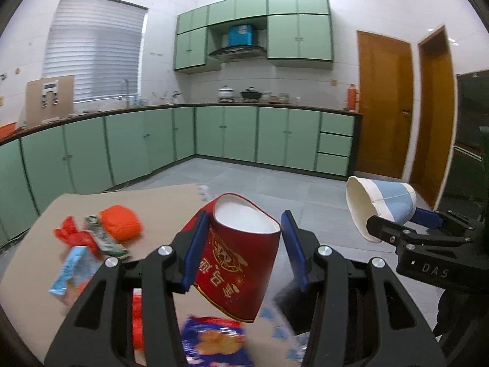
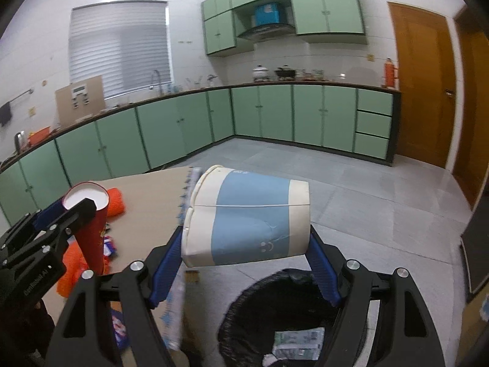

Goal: Collect trash
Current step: 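Carry both cups over the black bin and open both tools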

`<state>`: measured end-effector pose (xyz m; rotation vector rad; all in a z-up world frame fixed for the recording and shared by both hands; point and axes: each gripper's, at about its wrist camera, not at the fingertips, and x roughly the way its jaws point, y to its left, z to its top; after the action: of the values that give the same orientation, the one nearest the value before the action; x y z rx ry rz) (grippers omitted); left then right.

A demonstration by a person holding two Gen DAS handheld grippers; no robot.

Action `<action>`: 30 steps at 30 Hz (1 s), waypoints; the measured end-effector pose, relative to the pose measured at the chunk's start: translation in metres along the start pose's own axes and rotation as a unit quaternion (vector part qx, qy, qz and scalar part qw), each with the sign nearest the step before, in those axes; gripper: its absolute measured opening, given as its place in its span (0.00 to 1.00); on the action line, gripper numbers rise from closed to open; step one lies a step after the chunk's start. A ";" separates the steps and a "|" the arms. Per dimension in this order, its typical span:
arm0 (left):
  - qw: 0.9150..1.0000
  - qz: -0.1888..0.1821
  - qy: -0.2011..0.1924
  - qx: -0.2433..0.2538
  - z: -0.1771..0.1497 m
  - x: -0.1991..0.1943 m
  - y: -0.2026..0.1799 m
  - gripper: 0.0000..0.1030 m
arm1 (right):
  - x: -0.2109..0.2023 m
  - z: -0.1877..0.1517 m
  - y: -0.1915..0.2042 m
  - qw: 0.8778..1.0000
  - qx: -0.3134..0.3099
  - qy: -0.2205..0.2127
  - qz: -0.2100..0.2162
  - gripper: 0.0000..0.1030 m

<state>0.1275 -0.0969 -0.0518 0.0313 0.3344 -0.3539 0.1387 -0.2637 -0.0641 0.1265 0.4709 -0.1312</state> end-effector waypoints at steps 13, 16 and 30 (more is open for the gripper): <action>0.993 -0.114 0.018 0.009 -0.018 0.044 -0.081 0.45 | -0.008 -0.031 -0.080 0.996 0.035 0.022 -0.075 0.73; 0.991 -0.129 0.030 0.017 -0.027 0.058 -0.087 0.45 | -0.003 -0.040 -0.095 0.995 0.042 0.034 -0.088 0.73; 0.980 -0.159 0.107 0.044 -0.068 0.110 -0.128 0.47 | 0.046 -0.100 -0.146 0.986 0.074 0.107 -0.106 0.73</action>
<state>0.1593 -0.2477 -0.1484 0.1038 0.5395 -0.6847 0.1118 -0.3960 -0.1871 0.2376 0.6897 -0.3635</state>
